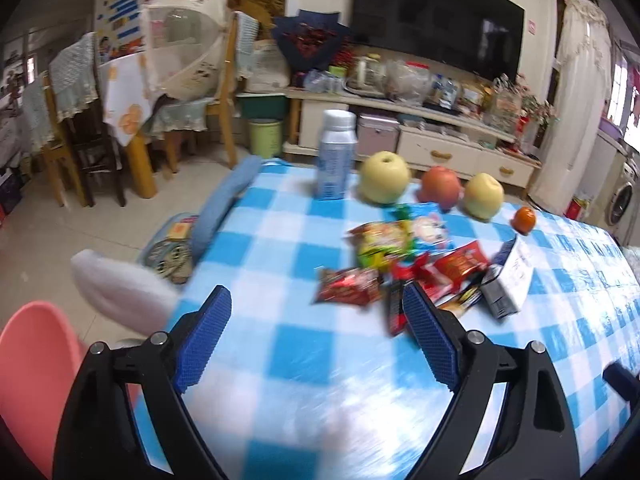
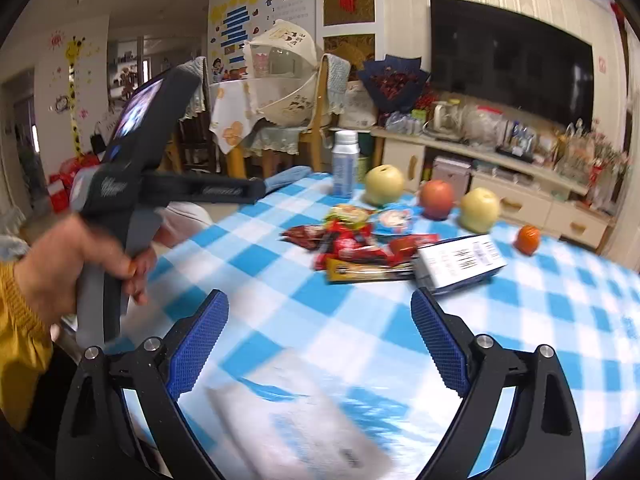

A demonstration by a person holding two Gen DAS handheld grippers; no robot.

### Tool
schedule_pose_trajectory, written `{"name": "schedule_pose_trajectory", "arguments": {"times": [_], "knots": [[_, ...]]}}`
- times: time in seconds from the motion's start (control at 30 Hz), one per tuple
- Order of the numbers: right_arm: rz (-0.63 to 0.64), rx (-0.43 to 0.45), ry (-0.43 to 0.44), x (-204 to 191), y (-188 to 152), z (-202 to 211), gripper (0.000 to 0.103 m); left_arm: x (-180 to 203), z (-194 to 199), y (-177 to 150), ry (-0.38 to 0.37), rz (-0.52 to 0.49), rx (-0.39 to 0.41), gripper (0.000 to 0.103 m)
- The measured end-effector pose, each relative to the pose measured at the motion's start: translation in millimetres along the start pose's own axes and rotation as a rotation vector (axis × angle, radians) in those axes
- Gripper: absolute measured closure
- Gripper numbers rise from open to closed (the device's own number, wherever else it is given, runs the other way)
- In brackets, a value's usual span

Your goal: Collect trash

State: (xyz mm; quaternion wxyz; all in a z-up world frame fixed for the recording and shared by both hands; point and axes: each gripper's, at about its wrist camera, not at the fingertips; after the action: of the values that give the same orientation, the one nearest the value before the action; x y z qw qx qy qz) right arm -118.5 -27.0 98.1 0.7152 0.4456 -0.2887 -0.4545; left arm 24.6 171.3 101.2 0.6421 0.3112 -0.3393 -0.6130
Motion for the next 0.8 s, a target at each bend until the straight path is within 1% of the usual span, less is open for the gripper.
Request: {"name": "schedule_pose_trajectory", "arguments": {"times": [0.1, 0.2, 0.23, 0.33, 0.43, 0.5, 0.57, 0.63, 0.67, 0.73, 0.77, 0.8], "knots": [[-0.009, -0.005, -0.012, 15, -2, 3, 0.011, 34, -27, 19, -0.026, -0.019, -0.019, 0.015], [-0.026, -0.008, -0.01, 27, -2, 7, 0.011, 68, -64, 42, -0.069, -0.023, -0.055, 0.015], [-0.033, -0.008, -0.008, 31, -2, 9, 0.011, 78, -77, 48, -0.072, -0.027, -0.072, 0.015], [-0.049, -0.017, -0.001, 42, -2, 12, 0.011, 107, -116, 59, -0.066, -0.066, -0.124, 0.015], [-0.051, -0.039, -0.014, 51, -6, 12, 0.011, 132, -157, 67, -0.055, -0.104, -0.188, 0.015], [-0.049, -0.07, -0.038, 56, -8, 8, 0.011, 140, -180, 71, -0.028, -0.116, -0.219, 0.015], [-0.059, -0.092, -0.043, 61, -11, 5, 0.011, 144, -198, 72, -0.012, -0.114, -0.246, 0.015], [-0.087, -0.107, -0.037, 68, -12, 3, 0.011, 148, -217, 71, 0.001, -0.12, -0.289, 0.023], [-0.099, -0.112, -0.036, 71, -12, 3, 0.011, 149, -222, 70, 0.008, -0.127, -0.305, 0.032], [-0.138, -0.117, -0.034, 79, -12, 3, 0.011, 153, -233, 67, -0.001, -0.136, -0.342, 0.041], [-0.163, -0.118, -0.03, 84, -13, 3, 0.011, 154, -237, 65, -0.007, -0.139, -0.364, 0.052], [-0.182, -0.12, -0.03, 88, -13, 4, 0.011, 156, -239, 61, 0.0, -0.141, -0.38, 0.053]]}}
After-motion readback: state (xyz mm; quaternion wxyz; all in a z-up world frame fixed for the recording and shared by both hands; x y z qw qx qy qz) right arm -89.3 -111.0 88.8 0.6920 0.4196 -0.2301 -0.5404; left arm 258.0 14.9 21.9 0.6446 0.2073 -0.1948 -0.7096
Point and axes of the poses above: each gripper's, at about its wrist camera, not at the fingertips, and z roughly against the way its jaws point, x to its right, y to its top, and after that the axes turned 5 degrees about x, right-handed
